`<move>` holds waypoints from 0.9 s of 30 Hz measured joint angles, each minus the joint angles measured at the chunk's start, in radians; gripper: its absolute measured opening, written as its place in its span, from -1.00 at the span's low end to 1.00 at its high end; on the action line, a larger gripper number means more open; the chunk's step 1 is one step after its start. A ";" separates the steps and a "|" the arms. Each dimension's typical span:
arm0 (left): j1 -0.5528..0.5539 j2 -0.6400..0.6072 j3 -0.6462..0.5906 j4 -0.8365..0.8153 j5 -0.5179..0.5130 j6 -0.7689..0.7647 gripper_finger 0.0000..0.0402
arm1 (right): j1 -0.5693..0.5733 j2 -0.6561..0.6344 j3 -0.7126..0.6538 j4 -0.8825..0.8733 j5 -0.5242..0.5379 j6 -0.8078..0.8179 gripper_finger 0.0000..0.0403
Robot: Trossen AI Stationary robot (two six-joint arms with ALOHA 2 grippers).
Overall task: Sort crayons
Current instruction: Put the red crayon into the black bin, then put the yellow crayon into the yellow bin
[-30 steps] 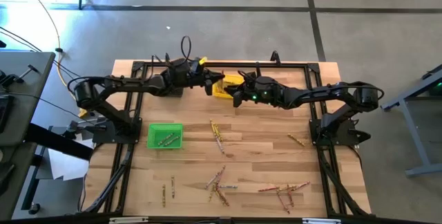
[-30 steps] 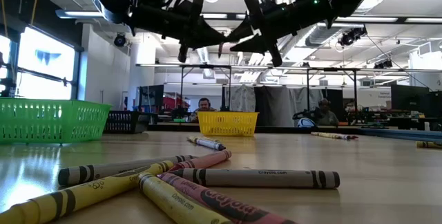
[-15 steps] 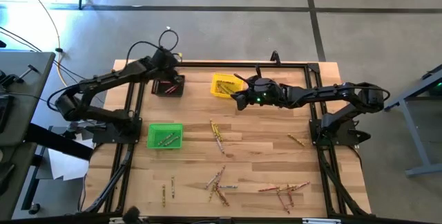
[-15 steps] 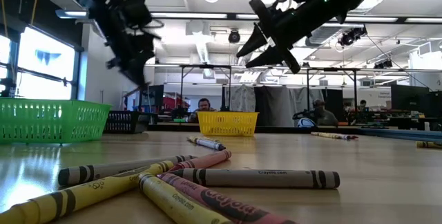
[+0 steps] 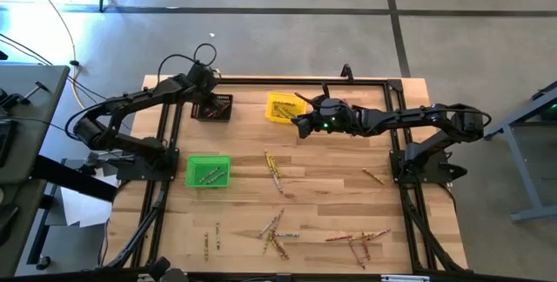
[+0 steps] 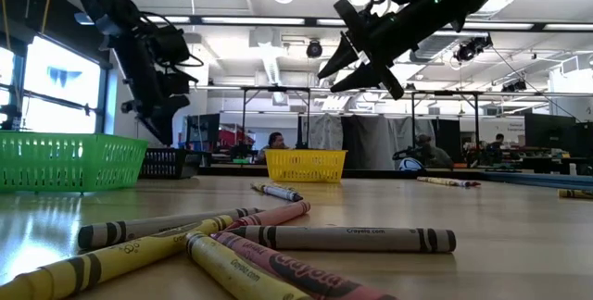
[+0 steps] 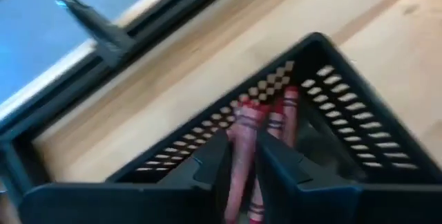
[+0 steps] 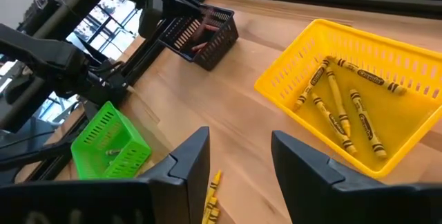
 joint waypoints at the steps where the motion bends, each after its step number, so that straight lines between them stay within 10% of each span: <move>1: 0.000 0.000 0.000 -0.001 0.018 -0.001 -0.65 | 0.000 0.000 0.000 0.000 -0.002 0.000 -0.30; 6: -0.018 -0.005 0.000 -0.007 0.151 -0.082 -0.58 | 0.000 0.000 0.000 -0.020 -0.049 0.076 -0.30; 15: -0.120 -0.137 0.000 0.141 0.687 -0.182 -0.66 | 0.029 -0.001 0.000 -0.269 -0.278 0.306 -0.30; 27: -0.245 -0.309 0.001 0.317 0.636 -0.335 -0.70 | 0.282 -0.002 0.000 -0.693 -0.445 0.464 -0.30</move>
